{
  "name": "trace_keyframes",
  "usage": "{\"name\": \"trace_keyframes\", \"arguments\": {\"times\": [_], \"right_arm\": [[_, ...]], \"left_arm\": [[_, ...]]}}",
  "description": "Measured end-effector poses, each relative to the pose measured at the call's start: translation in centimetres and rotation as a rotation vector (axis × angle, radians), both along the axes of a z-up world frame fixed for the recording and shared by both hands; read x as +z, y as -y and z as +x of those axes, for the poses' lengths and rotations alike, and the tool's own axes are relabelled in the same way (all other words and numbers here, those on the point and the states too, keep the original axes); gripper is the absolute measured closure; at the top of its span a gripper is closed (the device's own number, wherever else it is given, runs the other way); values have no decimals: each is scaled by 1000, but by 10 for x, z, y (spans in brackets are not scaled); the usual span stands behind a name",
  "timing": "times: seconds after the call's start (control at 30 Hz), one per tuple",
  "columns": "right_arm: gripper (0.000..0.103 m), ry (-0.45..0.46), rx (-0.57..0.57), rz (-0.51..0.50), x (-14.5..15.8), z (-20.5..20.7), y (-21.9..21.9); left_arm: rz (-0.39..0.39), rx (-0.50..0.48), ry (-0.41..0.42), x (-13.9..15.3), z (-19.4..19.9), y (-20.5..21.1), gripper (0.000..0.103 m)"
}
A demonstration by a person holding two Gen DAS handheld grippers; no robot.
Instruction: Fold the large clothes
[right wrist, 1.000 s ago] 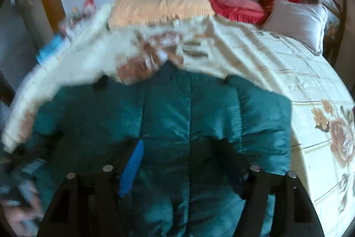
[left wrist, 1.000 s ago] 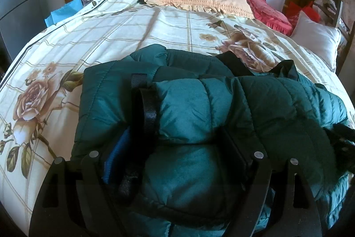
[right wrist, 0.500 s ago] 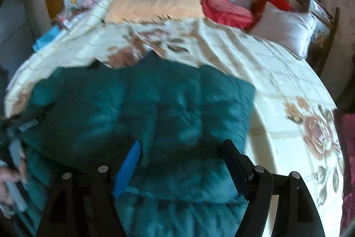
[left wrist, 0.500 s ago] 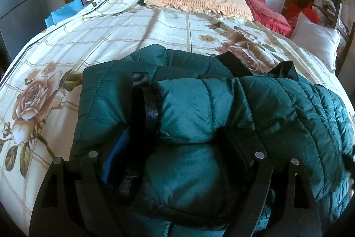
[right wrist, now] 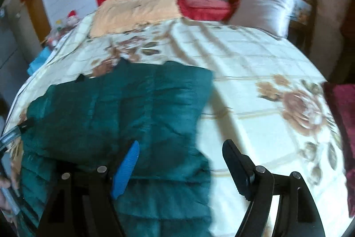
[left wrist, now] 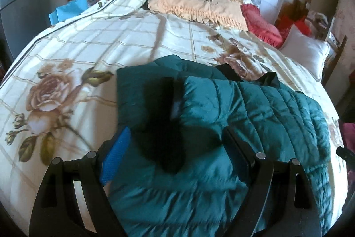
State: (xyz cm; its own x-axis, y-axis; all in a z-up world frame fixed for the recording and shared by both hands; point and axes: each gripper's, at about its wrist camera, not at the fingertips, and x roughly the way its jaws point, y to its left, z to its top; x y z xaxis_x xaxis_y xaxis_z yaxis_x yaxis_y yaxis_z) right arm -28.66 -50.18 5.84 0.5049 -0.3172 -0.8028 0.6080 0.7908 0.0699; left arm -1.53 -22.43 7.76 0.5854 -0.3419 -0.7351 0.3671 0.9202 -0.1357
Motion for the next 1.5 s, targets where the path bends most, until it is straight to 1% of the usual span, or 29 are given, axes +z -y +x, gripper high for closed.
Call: {"name": "trace_keyframes", "arguments": {"times": [0.13, 0.27, 0.37, 0.5, 0.67, 0.73, 1.0, 1.2, 1.5], "right_arm": [[28, 0, -31, 14, 1, -20, 5], [28, -2, -20, 14, -2, -28, -4], [28, 2, 2, 18, -2, -27, -17], [28, 14, 35, 24, -2, -23, -33], [28, 13, 74, 39, -6, -19, -52], [28, 11, 80, 45, -8, -20, -57], [28, 13, 91, 48, -11, -34, -70], [27, -2, 101, 59, -15, -44, -76], [26, -5, 95, 65, -16, -67, -84]], "left_arm": [[18, -5, 7, 1, -19, -21, 18], [32, 4, -5, -3, -34, -34, 18], [19, 9, -25, -4, -44, -40, 18], [5, 17, -25, -4, -59, -43, 18], [21, 6, -22, -7, -74, -42, 18], [34, 2, -9, -7, -81, -42, 18], [41, -2, 15, -6, -101, -46, 18], [42, 1, 27, -5, -113, -50, 18], [49, -5, 24, -8, -131, -60, 18]]}}
